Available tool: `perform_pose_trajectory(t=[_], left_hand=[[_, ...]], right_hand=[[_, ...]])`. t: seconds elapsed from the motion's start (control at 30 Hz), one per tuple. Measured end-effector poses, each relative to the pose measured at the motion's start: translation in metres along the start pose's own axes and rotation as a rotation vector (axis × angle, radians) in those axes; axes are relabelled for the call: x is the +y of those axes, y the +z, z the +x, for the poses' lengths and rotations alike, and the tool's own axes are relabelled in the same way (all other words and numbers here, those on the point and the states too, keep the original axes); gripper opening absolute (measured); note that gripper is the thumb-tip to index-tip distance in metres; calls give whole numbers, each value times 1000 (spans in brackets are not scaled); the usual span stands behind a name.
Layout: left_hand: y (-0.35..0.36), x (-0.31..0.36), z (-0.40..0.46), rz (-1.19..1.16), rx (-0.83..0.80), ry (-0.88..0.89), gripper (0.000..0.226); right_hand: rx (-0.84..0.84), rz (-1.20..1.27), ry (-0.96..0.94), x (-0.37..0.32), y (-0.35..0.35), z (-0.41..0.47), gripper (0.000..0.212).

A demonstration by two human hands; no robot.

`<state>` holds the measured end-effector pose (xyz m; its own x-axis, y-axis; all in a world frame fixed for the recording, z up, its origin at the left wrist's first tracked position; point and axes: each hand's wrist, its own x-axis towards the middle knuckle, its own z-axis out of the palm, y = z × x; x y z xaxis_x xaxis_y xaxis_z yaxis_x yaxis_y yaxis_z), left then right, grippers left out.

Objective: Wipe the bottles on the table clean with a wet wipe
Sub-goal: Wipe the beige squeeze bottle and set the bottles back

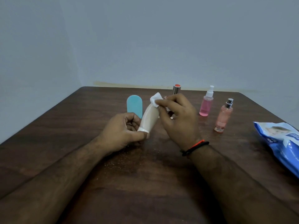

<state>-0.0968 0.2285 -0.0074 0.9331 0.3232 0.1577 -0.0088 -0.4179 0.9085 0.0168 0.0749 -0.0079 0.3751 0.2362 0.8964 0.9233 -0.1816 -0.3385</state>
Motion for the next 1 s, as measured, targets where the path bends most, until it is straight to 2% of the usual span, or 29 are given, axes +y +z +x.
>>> perform_pose_trajectory(t=[0.1, 0.27, 0.33, 0.43, 0.5, 0.63, 0.7, 0.87, 1.0], left_hand=[[-1, -1, 0, 77, 16, 21, 34], [-4, -5, 0, 113, 65, 111, 40], [-4, -5, 0, 130, 86, 150, 44], [-2, -4, 0, 159, 141, 176, 37], [-1, -4, 1, 188, 186, 208, 29], [-3, -5, 0, 294, 230, 283, 28], [-2, -5, -1, 343, 221, 307, 30], [-4, -8, -1, 431, 266, 358, 32], [-4, -9, 2, 457, 337, 410, 29]], right_hand=[[-82, 22, -29, -5, 4, -3, 17], [-376, 82, -179, -17, 11, -8, 17], [-415, 66, -225, -18, 11, -8, 18], [-391, 48, -254, -18, 9, -6, 18], [-312, 16, -240, -16, 8, -4, 19], [-25, -29, -29, 0, 0, 4, 19], [38, -19, 50, 5, -3, 5, 19], [-24, 4, 10, -1, -2, 2, 23], [-194, 47, -175, -14, 2, -1, 24]])
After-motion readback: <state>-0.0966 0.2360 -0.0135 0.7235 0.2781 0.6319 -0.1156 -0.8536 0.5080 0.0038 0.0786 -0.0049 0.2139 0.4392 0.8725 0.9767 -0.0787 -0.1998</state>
